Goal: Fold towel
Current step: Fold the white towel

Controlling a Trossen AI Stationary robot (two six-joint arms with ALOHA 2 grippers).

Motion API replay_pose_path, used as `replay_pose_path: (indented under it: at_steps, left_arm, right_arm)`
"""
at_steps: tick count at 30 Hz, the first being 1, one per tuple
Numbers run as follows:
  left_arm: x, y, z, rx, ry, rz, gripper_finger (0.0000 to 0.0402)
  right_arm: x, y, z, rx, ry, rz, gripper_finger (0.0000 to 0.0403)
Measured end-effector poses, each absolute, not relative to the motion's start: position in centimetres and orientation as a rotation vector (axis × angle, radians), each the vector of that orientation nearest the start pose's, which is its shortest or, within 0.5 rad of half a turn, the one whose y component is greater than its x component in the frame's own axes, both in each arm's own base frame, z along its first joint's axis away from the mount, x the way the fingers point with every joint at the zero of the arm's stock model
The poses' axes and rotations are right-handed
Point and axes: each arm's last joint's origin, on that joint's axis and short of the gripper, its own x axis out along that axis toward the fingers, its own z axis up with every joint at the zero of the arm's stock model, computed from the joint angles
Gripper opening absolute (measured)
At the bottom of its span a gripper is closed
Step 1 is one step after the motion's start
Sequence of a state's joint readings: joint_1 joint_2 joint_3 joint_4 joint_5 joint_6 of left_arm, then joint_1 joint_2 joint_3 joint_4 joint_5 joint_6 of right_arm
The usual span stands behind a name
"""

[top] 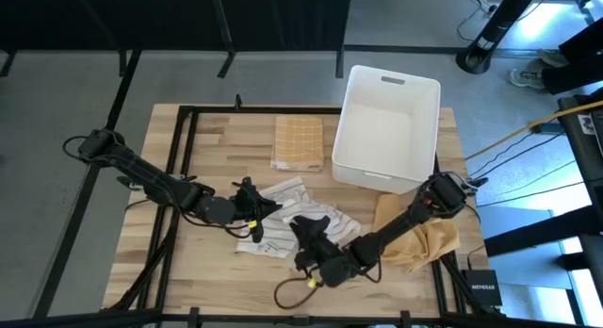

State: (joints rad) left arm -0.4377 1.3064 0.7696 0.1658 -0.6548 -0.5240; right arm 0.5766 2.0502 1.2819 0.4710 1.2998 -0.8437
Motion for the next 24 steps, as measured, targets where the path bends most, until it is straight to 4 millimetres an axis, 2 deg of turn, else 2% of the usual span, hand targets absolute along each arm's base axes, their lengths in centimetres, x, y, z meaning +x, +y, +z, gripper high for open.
replay_pose_path:
  at_steps: [6,15,19,24]
  left_arm:
    - [25.8,-10.1,25.2,-0.325,0.251,0.291,0.0005]
    - [25.8,-10.1,25.2,-0.326,0.252,0.294,0.0005]
    - [25.8,-10.1,25.2,-0.328,0.252,0.294,0.0005]
    - [25.8,-10.1,25.2,-0.328,0.252,0.294,0.0005]
  right_arm:
    - [37.8,20.7,18.9,-1.080,0.525,-0.692,0.0181]
    - [38.3,20.6,19.0,-1.042,0.460,-0.564,0.0181]
    - [37.8,21.5,19.0,-1.025,0.445,-0.557,0.0181]
    - [36.9,23.0,18.7,-0.877,0.380,-0.511,0.0181]
